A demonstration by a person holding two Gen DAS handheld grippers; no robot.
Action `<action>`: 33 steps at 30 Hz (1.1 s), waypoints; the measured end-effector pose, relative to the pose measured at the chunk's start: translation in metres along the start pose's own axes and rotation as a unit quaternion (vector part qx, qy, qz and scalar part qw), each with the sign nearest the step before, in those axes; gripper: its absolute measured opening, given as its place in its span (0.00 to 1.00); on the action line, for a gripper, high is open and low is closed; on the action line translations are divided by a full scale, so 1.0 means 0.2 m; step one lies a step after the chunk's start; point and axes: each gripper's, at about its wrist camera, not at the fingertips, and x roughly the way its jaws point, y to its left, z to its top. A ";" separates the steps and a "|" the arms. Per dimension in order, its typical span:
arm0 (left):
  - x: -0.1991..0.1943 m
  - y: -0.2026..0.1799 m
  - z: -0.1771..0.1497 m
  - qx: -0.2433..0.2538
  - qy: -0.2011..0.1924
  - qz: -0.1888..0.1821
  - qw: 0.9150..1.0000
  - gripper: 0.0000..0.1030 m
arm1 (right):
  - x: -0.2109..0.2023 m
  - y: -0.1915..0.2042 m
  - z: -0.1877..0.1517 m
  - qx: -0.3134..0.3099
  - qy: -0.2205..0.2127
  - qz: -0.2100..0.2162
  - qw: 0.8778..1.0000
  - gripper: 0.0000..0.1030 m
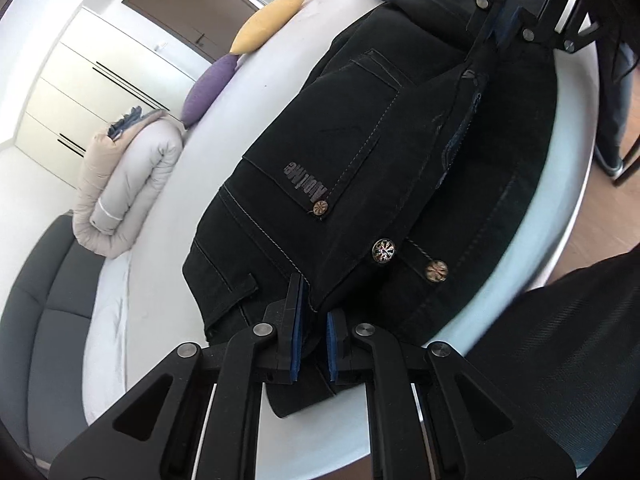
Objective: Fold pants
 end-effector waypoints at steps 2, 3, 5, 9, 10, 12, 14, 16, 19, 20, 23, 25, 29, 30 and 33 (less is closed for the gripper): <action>-0.06 0.03 -0.02 -0.001 -0.002 -0.009 1.000 0.08 | -0.02 0.01 0.00 0.006 0.001 0.002 1.000 0.06; -0.04 0.02 -0.03 0.004 -0.002 -0.010 1.000 0.08 | -0.03 0.01 0.00 0.004 0.002 0.001 1.000 0.06; -0.08 0.00 -0.04 0.018 -0.001 -0.008 1.000 0.08 | -0.07 0.03 0.01 0.001 0.002 0.000 1.000 0.06; -0.09 0.10 0.07 0.021 0.003 -0.020 1.000 0.08 | -0.10 0.12 0.03 -0.011 0.005 -0.001 1.000 0.06; -0.08 0.12 0.08 0.021 0.003 -0.022 1.000 0.08 | -0.11 0.13 0.03 -0.013 0.006 -0.002 1.000 0.06; -0.08 0.11 0.09 0.021 0.004 -0.024 0.999 0.08 | -0.11 0.14 0.02 -0.011 0.006 0.001 1.000 0.06; -0.06 0.13 0.09 0.017 0.006 -0.026 1.000 0.08 | -0.10 0.15 0.01 -0.009 0.007 0.002 1.000 0.06; -0.04 0.12 0.08 0.018 0.004 -0.014 1.000 0.09 | -0.09 0.16 0.00 -0.006 0.009 0.002 1.000 0.06; -0.03 0.10 0.09 0.031 0.006 0.009 0.999 0.10 | -0.06 0.18 0.00 -0.003 0.012 0.000 1.000 0.09; -0.05 0.09 0.09 0.040 0.008 0.016 0.999 0.12 | -0.05 0.18 0.00 -0.002 0.013 -0.003 1.000 0.09; -0.07 0.11 0.06 0.062 0.035 0.013 0.997 0.18 | -0.05 0.19 0.00 0.006 0.012 -0.006 1.000 0.09; -0.08 0.17 0.03 0.055 0.060 -0.007 0.997 0.39 | -0.05 0.20 0.00 0.010 0.014 -0.009 1.000 0.09; -0.10 0.30 0.02 0.007 0.086 0.006 0.996 0.66 | -0.05 0.21 0.01 0.018 0.017 -0.015 1.000 0.09; -0.11 0.36 0.06 -0.034 0.080 0.007 0.996 0.66 | -0.05 0.21 0.01 0.024 0.017 -0.016 0.999 0.09; -0.10 0.46 0.23 -0.122 0.037 0.005 0.992 0.66 | -0.05 0.20 0.01 0.043 0.016 -0.021 0.999 0.10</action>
